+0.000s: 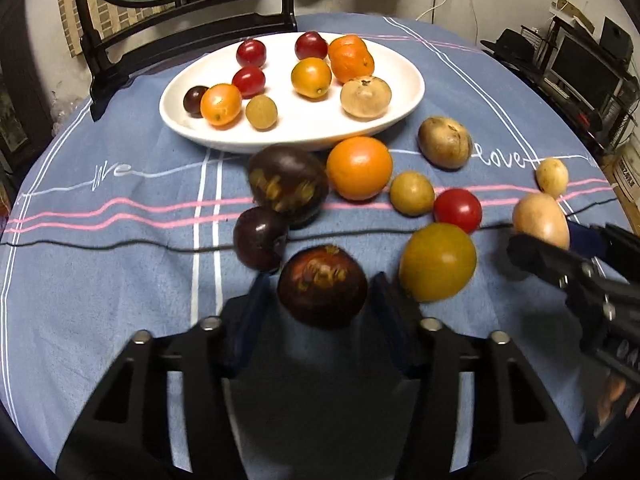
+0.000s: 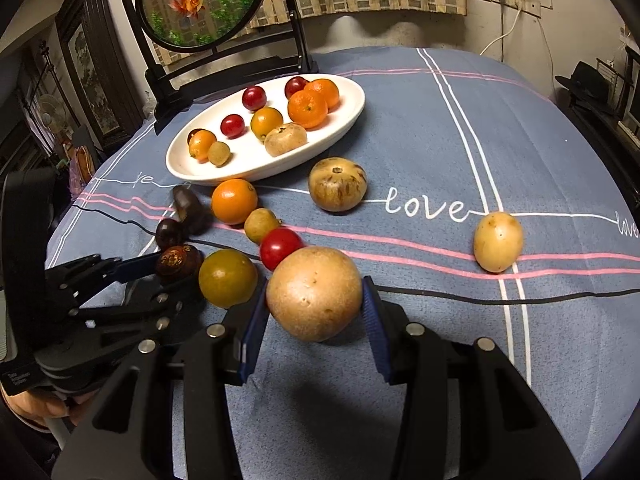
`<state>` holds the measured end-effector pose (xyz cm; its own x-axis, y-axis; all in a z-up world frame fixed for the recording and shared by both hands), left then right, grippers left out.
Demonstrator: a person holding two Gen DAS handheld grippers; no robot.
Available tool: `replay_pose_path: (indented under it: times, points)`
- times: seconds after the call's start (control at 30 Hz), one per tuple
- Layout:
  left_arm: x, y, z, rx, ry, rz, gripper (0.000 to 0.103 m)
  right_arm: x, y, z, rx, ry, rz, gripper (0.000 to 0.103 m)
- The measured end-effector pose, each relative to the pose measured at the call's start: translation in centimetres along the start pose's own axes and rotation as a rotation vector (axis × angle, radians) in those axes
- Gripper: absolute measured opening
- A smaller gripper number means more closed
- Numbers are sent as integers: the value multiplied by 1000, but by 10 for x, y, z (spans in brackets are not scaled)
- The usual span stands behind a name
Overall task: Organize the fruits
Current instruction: 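Carry both fruits onto the white plate and release them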
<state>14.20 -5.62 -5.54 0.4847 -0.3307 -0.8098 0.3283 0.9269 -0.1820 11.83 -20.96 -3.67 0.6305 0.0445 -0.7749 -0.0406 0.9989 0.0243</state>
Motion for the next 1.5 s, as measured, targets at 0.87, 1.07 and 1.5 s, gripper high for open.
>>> replay_pose_path:
  times: [0.87,1.07,1.5]
  points:
    - [-71,28,0,1,-120,-25,43,-11,3,4,-10,-54,5,46]
    - [-80,32,12,17,-140,-44,43,-20,7,9,1,-73,27,46]
    - [-83,37,65,34,-193,-86,43,-36,26,57,-31,-116,77,46]
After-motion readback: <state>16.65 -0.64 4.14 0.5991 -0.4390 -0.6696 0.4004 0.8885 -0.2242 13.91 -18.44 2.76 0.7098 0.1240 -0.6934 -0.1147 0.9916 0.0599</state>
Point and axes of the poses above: each gripper's, at about its wrist camera, not at the fingertips, and x roughly the way its jaws point, y to its left, z to its top, the point moved 3 cm from there along x, roughly the way its jaws point, and after that the axes turned 13 degrees about -z, right-handed, at the moved point
